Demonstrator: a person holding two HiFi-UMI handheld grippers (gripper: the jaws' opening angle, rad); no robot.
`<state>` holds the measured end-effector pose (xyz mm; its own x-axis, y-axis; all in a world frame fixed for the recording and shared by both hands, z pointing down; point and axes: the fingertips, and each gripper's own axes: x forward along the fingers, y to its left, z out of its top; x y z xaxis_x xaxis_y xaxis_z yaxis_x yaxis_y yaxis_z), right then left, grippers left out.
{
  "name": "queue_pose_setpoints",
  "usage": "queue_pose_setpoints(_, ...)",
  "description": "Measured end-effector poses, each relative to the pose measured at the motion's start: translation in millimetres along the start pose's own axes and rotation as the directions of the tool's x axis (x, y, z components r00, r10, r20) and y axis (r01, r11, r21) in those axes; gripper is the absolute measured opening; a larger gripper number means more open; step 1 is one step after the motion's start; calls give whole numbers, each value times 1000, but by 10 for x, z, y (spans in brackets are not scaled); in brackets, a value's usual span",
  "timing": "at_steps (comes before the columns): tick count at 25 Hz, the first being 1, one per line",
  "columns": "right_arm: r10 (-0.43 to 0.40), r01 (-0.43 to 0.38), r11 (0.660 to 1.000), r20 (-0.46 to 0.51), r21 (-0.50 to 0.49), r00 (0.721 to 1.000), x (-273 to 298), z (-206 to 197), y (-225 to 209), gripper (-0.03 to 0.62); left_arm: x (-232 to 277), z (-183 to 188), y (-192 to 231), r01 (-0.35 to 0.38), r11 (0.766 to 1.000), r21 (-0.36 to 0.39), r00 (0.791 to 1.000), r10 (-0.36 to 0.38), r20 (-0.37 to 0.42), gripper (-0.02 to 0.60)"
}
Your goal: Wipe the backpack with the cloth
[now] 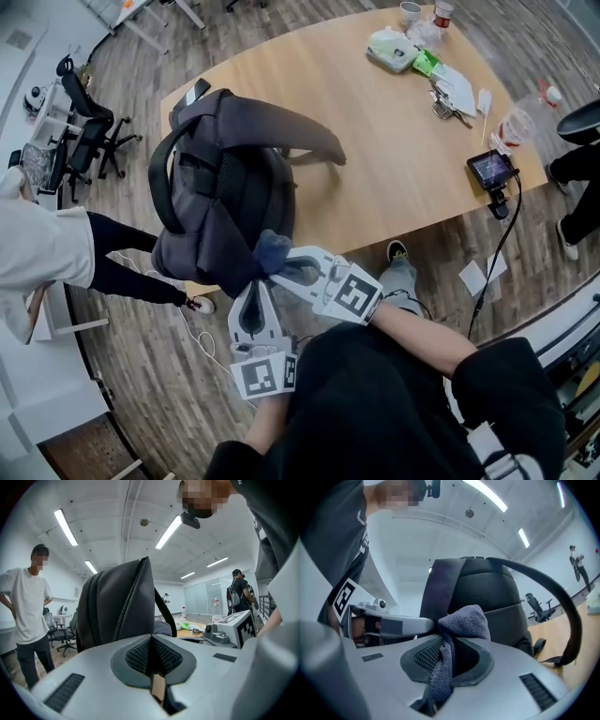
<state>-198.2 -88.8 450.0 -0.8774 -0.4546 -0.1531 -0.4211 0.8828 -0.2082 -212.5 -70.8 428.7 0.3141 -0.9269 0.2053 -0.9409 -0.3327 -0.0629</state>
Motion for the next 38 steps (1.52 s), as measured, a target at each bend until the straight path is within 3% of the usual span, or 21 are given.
queue_pose_setpoints(5,-260,259,963,6,74,966,-203,-23,-830,63,75,-28,0,-13,1000,-12,1000,13,-17,18)
queue_pose_setpoints(11,-339,338,938,1,74,941,-71,92,-1767,63,116,-56,10,-31,999,-20,999,30,-25,18)
queue_pose_setpoints(14,-338,338,936,-23,96,941,109,114,-2172,63,119,-60,13,-43,999,-15,999,43,-30,18)
queue_pose_setpoints(20,-335,337,940,-41,50,941,401,195,-2575,63,110,-71,33,-65,998,-13,997,64,-41,18)
queue_pose_setpoints(24,-295,296,955,-38,18,955,296,159,-2344,61,112,-57,43,-58,998,-4,998,58,-34,18)
queue_pose_setpoints(30,-202,200,979,-49,-40,978,-5,126,-1504,61,102,-58,44,-39,999,8,999,39,-19,18)
queue_pose_setpoints(36,-12,6,998,-84,-69,996,-60,6,-426,60,85,-38,34,-25,1000,7,1000,25,-1,18)
queue_pose_setpoints(38,38,-41,998,-86,-38,996,-17,-44,-133,60,45,0,45,-36,999,11,999,36,13,18)
